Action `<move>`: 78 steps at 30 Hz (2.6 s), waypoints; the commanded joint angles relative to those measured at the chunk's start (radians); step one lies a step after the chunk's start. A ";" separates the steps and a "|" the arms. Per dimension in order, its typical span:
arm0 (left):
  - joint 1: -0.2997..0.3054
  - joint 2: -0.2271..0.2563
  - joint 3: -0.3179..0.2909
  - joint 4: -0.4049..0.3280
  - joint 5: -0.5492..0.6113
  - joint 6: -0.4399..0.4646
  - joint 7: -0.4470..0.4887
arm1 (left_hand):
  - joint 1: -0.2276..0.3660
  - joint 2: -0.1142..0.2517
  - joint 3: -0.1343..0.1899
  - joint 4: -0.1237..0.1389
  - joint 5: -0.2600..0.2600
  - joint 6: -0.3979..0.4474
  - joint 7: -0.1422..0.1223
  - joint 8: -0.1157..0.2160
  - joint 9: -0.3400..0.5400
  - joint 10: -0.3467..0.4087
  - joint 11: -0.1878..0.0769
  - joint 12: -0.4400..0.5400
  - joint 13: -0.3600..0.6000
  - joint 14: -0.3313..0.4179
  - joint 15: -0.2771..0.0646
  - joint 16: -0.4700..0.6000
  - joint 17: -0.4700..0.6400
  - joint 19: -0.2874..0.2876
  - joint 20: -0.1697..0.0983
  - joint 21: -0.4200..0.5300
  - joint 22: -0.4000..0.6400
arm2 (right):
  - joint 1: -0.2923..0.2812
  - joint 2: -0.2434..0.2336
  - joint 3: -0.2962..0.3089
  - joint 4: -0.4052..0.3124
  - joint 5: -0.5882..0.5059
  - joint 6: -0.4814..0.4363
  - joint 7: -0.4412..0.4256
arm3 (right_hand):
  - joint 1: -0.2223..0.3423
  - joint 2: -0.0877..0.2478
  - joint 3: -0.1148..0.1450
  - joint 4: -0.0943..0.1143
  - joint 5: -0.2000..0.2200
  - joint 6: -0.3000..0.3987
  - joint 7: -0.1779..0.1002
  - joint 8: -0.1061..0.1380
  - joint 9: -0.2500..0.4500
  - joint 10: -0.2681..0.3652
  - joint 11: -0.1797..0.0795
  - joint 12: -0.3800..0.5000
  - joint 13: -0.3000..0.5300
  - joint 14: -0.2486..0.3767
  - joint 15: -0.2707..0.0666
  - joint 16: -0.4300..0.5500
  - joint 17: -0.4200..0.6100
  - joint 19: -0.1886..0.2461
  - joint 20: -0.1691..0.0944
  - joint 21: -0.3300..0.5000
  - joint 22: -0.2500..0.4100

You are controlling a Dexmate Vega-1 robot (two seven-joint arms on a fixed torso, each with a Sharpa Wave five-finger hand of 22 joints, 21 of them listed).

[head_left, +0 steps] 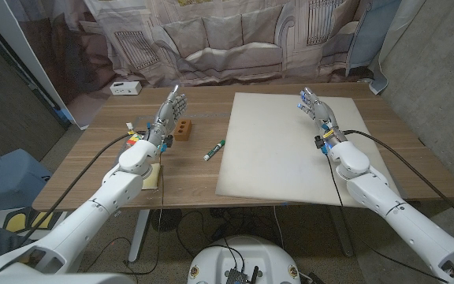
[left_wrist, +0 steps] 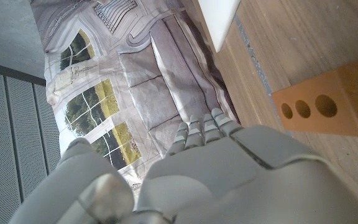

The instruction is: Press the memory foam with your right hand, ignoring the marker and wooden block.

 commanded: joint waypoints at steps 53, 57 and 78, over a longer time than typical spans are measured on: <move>0.058 0.031 -0.004 -0.146 0.132 0.032 0.159 | 0.060 0.050 0.032 -0.031 -0.005 0.068 0.024 0.022 0.003 0.052 -0.005 0.024 -0.012 0.053 -0.006 0.014 0.000 0.041 0.004 0.007 0.002 | -0.063 -0.235 -0.023 -0.172 -0.561 -0.348 -0.316 | 0.051 0.007 0.000 -0.028 0.014 0.062 -0.017 0.015 0.005 0.086 -0.032 0.022 0.002 0.091 -0.020 0.034 -0.003 0.088 -0.011 0.014 0.002; 0.075 0.046 -0.015 -0.174 0.138 0.042 0.171 | 0.062 0.050 0.033 -0.032 -0.005 0.071 0.024 0.022 0.003 0.054 -0.007 0.025 -0.012 0.056 -0.007 0.014 0.000 0.043 0.003 0.007 0.002 | -0.060 -0.250 -0.027 -0.181 -0.571 -0.365 -0.299 | 0.048 0.007 -0.003 -0.026 0.015 0.064 -0.016 0.014 0.005 0.074 -0.033 0.014 0.002 0.074 -0.023 0.025 -0.002 0.061 -0.017 0.001 0.002; 0.093 0.014 -0.022 -0.153 0.145 -0.025 0.166 | 0.072 0.056 0.035 -0.042 -0.010 0.117 0.019 0.030 0.003 0.091 -0.011 0.035 -0.015 0.085 -0.016 0.017 0.000 0.056 0.008 0.007 0.002 | -0.003 -0.317 -0.105 -0.262 -0.689 -0.566 -0.182 | 0.041 0.012 -0.008 -0.020 0.015 0.045 -0.027 0.006 0.006 0.040 -0.038 -0.001 0.003 0.026 -0.015 0.006 0.000 -0.002 -0.006 -0.018 0.003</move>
